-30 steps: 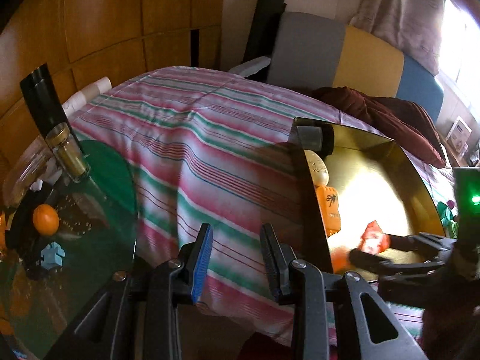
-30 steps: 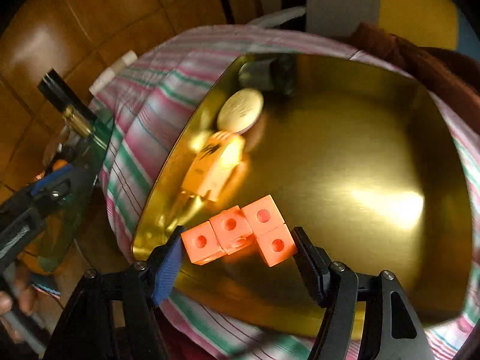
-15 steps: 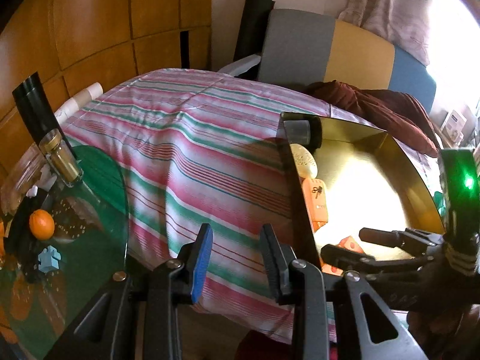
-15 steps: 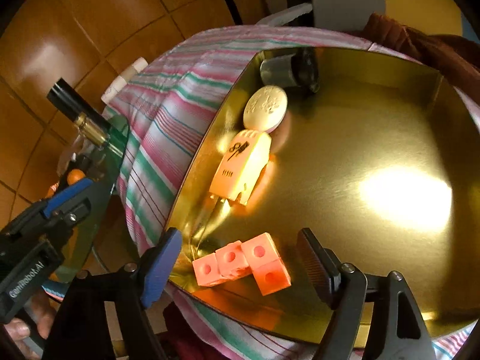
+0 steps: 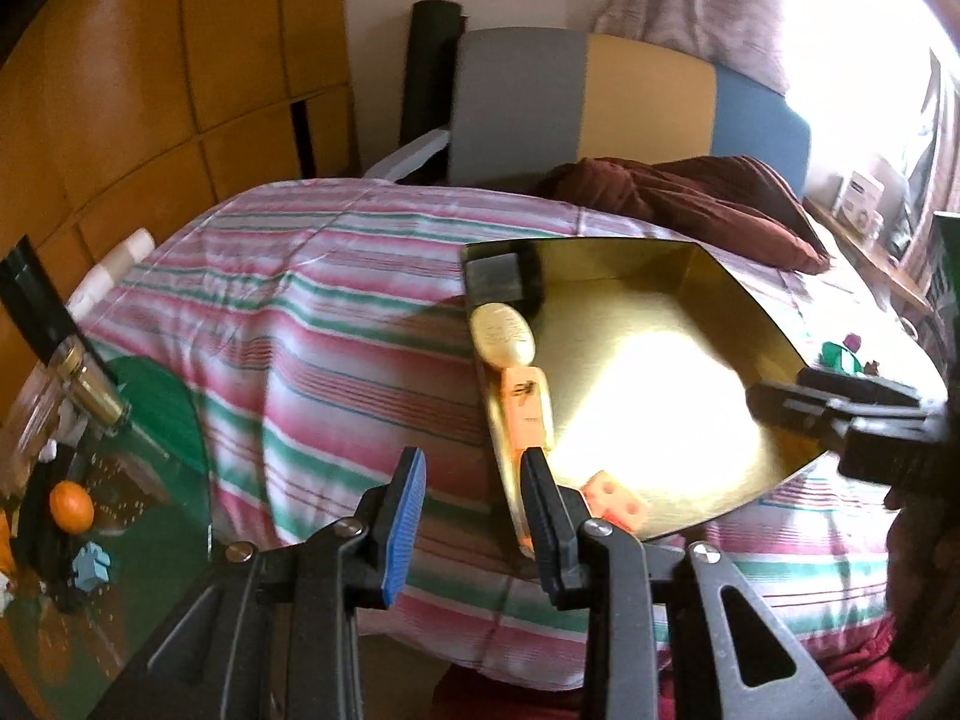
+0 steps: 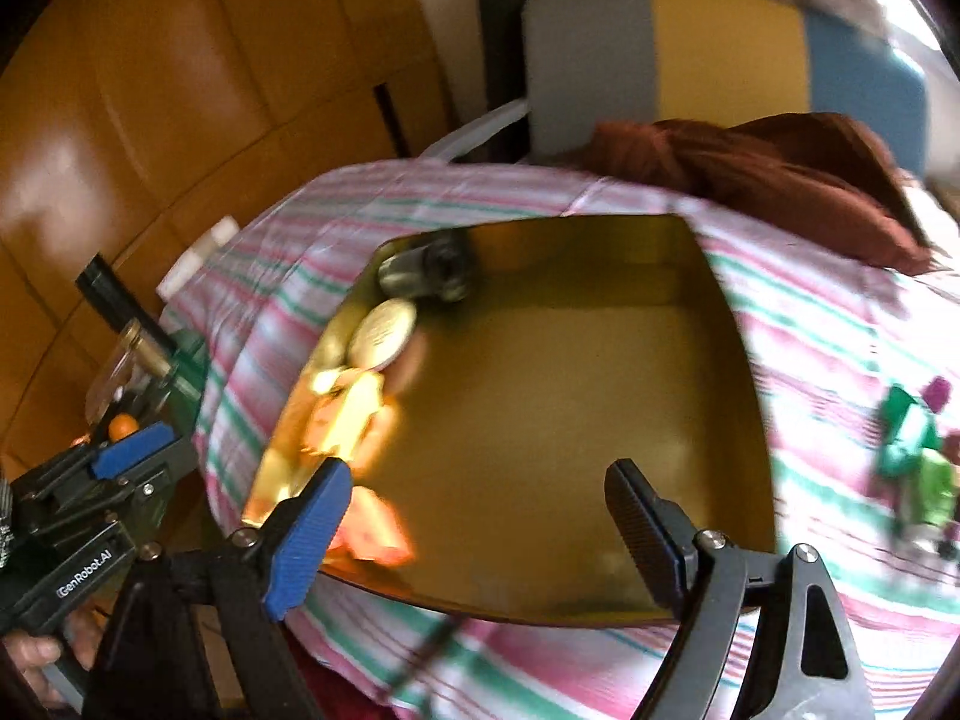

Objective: Organize rigid objects
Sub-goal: 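Lower the orange cubes into the gold tray and open the right gripper, then move the right gripper toward the red lipstick while the left gripper reaches for the teal holder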

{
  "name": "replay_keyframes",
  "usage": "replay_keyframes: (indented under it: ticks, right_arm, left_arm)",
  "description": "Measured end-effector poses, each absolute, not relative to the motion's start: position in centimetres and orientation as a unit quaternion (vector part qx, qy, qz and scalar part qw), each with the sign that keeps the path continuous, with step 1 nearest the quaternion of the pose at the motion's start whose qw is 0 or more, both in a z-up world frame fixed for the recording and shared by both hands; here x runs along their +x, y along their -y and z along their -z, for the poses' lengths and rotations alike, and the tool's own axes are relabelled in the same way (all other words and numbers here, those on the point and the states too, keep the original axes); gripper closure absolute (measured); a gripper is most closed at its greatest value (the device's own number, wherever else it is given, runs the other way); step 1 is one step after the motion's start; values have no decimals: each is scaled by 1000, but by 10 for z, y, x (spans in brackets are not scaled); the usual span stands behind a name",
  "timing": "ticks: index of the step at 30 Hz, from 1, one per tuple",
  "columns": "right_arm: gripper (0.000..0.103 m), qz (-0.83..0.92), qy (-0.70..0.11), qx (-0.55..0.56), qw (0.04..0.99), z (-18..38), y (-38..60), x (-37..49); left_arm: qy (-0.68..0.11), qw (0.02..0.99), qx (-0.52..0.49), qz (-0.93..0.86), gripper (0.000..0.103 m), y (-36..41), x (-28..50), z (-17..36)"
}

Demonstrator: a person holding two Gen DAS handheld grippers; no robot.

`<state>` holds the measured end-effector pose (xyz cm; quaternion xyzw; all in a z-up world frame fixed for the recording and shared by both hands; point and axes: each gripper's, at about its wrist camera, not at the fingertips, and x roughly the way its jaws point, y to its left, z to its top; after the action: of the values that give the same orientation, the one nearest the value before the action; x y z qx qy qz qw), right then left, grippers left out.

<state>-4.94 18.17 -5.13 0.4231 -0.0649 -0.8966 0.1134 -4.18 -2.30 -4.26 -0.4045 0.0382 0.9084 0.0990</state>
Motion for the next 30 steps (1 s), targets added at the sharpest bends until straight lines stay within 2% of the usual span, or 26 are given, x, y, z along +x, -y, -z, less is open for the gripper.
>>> replay_keyframes:
  ticks: [12,21,24,26,30]
  right_arm:
    - [14,913,95,395,-18,29,-319,-25]
    - [12,907,124,352,-192,31,-451,1]
    - [12,891,162,342,-253,48,-492,19]
    - [12,866,217,347,-286,55,-518,28]
    - [11,851,294,321,-295,56,-544,44]
  left_arm:
    - [-86,168,-399,-898,69,-38,-33,35]
    - [-129,216,-397,-883,67,-98,-31,29]
    - [-128,236,-414,-870,67,-119,-34,33]
    - [-129,243,-420,-865,67,-131,-36,34]
    - [-119,284,-438,-845,67,-161,-42,33]
